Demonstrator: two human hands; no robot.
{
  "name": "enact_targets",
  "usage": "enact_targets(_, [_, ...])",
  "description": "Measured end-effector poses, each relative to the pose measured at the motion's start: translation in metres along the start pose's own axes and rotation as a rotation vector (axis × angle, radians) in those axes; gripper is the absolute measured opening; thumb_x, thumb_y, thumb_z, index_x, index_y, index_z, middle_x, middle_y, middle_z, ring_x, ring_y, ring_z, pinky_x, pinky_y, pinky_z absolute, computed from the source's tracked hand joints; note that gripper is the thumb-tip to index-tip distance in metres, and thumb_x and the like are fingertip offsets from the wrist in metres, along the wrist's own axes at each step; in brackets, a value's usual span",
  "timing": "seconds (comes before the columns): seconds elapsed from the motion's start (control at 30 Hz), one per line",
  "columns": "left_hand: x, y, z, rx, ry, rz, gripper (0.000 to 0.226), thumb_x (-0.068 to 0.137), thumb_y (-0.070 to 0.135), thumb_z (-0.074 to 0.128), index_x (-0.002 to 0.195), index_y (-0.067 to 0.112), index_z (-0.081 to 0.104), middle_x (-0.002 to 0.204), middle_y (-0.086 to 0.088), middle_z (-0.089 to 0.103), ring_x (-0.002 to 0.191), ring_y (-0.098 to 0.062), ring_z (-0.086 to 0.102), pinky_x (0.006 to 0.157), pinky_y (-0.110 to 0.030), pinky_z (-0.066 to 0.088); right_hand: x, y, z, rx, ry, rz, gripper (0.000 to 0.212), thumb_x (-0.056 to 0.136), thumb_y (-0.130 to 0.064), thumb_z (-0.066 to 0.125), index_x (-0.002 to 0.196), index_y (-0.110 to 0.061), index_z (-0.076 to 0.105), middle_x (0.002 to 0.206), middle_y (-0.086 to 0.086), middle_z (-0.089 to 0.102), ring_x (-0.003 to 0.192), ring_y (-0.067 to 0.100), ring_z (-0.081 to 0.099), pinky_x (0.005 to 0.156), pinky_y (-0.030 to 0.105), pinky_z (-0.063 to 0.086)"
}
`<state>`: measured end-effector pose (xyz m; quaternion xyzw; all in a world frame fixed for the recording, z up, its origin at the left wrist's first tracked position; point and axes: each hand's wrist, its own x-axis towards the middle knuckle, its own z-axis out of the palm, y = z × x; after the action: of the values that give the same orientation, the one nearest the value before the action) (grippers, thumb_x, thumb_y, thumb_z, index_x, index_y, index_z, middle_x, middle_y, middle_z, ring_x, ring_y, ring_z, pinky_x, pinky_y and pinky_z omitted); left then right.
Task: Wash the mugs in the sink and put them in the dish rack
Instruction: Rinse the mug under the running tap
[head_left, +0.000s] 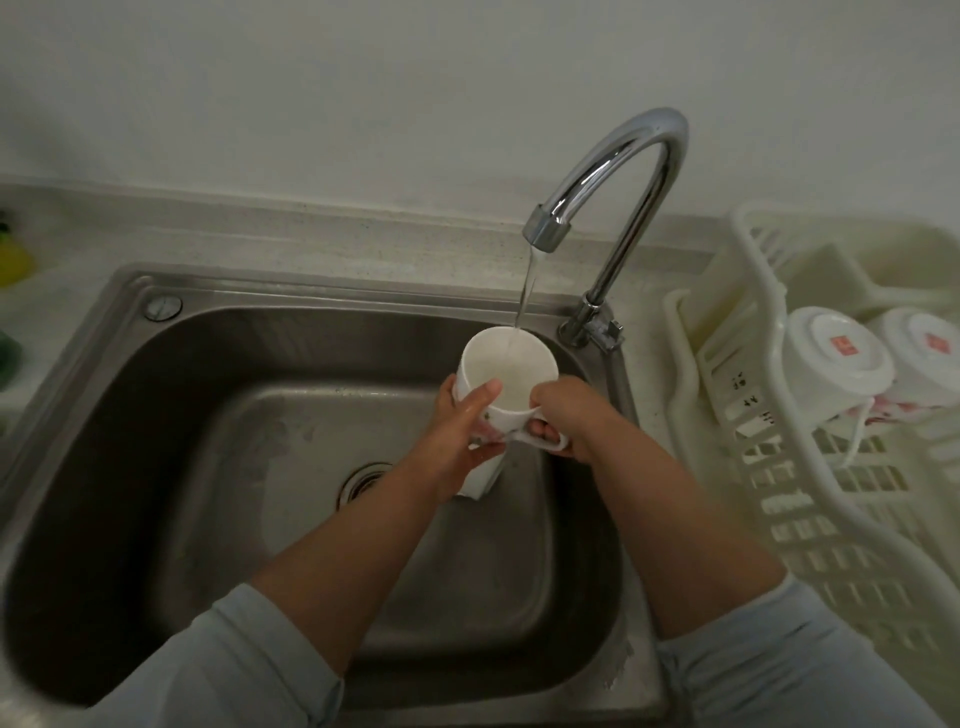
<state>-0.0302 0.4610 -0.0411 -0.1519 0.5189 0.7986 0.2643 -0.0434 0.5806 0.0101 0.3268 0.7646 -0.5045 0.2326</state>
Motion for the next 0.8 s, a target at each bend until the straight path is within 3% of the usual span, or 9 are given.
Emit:
enact_targets(0.1, [0.005,-0.002,-0.003,-0.056,0.045,0.007,0.079,0.076,0.038,0.067,0.142,0.030,0.024,0.135,-0.008,0.043,0.115,-0.026,0.052,0.090,-0.042,0.051,0.002,0.004,0.009,-0.028,0.029,-0.013,0.029,0.082,0.002,0.040,0.108,0.000,0.053,0.067,0.012,0.047,0.054,0.020,0.042,0.055,0.025,0.039])
enact_targets(0.17, [0.007,-0.004,0.003,-0.058,0.052,-0.008,0.078,0.079,0.035,0.066,0.144,0.028,0.023,0.136,-0.008,0.042,0.118,-0.028,0.051,0.091,-0.043,0.051,0.000,0.006,0.004,0.008,0.028,-0.033,0.016,0.089,-0.002,0.041,0.102,-0.005,0.049,0.068,0.008,0.044,0.056,0.017,0.041,0.056,0.024,0.039])
enact_targets(0.23, [0.005,-0.008,0.005,-0.040,0.072,-0.009,0.061,0.085,0.033,0.061,0.138,0.027,0.031,0.131,-0.010,0.047,0.115,-0.029,0.053,0.090,-0.042,0.051,-0.006,0.004,0.000,0.004,0.003,-0.029,0.006,0.093,-0.007,0.040,0.094,-0.010,0.045,0.069,0.004,0.042,0.057,0.014,0.040,0.054,0.023,0.037])
enact_targets(0.37, [0.008,0.001,0.001,-0.013,0.124,0.026,0.057,0.087,0.035,0.059,0.136,0.028,0.031,0.128,-0.008,0.048,0.115,-0.027,0.053,0.087,-0.038,0.052,0.000,-0.001,0.007,0.011,0.016,-0.053,0.020,0.083,0.002,0.037,0.071,-0.007,0.050,0.059,0.010,0.046,0.050,0.017,0.039,0.054,0.024,0.033])
enact_targets(0.47, [0.010,0.004,0.006,0.014,0.079,-0.017,0.057,0.086,0.034,0.060,0.134,0.027,0.031,0.126,-0.008,0.048,0.114,-0.027,0.053,0.090,-0.041,0.051,0.002,0.001,0.002,0.017,0.023,-0.026,0.018,0.088,-0.002,0.038,0.073,-0.007,0.047,0.062,0.007,0.045,0.053,0.016,0.040,0.055,0.027,0.036])
enact_targets(0.63, [0.007,-0.012,-0.005,-0.012,0.132,-0.039,0.054,0.087,0.034,0.058,0.135,0.026,0.032,0.115,-0.013,0.051,0.107,-0.029,0.056,0.078,-0.037,0.054,-0.001,0.005,0.009,-0.025,-0.043,0.059,0.015,0.089,-0.001,0.037,0.092,-0.003,0.052,0.060,0.010,0.046,0.048,0.015,0.039,0.048,0.023,0.036])
enact_targets(0.8, [0.015,-0.007,0.010,0.009,0.063,-0.061,0.056,0.084,0.034,0.061,0.133,0.024,0.037,0.114,-0.012,0.052,0.102,-0.027,0.056,0.081,-0.040,0.054,0.006,0.009,-0.006,-0.009,-0.012,0.002,0.024,0.090,-0.003,0.039,0.068,-0.010,0.044,0.064,0.006,0.043,0.054,0.015,0.040,0.059,0.029,0.040])
